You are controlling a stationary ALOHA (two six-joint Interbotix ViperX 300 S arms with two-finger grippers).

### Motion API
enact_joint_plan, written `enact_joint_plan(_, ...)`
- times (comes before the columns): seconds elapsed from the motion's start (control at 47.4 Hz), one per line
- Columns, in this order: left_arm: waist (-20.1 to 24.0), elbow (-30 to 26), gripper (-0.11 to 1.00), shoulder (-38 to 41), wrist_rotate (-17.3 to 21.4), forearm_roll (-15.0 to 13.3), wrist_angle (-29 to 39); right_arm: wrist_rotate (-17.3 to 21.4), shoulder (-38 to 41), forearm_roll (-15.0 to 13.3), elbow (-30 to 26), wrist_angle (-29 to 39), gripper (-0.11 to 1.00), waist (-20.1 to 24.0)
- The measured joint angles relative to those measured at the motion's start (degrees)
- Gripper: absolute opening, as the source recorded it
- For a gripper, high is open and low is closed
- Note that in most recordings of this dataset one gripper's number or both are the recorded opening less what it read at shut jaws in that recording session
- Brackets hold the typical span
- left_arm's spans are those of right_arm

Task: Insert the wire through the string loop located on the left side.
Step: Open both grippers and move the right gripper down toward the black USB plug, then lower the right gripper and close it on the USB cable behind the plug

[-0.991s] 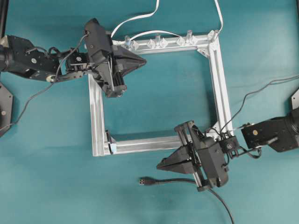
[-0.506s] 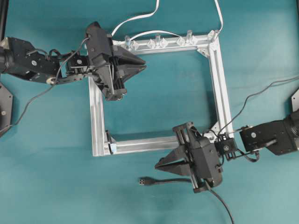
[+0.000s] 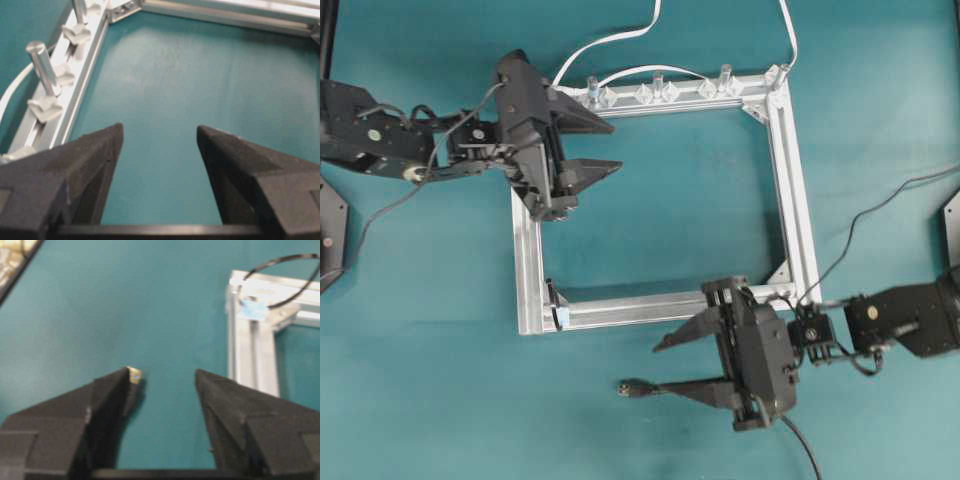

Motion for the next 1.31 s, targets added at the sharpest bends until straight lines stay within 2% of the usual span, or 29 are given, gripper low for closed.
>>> enact_joint_plan(0.19, -0.35, 2.20, 0.69, -1.58, -0.09, 0.00, 0.00, -3.60, 1.76, 7.82, -0.79, -2.20, 0.59, 2.02)
enact_joint_plan(0.295, -0.70, 2.64, 0.71, -1.93, -0.09, 0.00, 0.09, -4.13, 2.55, 9.58, -1.49, -2.55, 0.59, 2.72)
enact_joint_plan(0.885, -1.49, 4.04, 0.72, -1.85, -0.09, -0.09, 0.09, -4.04, 5.71, 9.93, -3.87, -2.46, 0.59, 2.99)
enact_joint_plan(1.307, -2.29, 5.01, 0.72, -1.85, -0.09, 0.00, 0.09, -4.04, 5.71, 9.93, -4.13, 2.11, 0.59, 3.52)
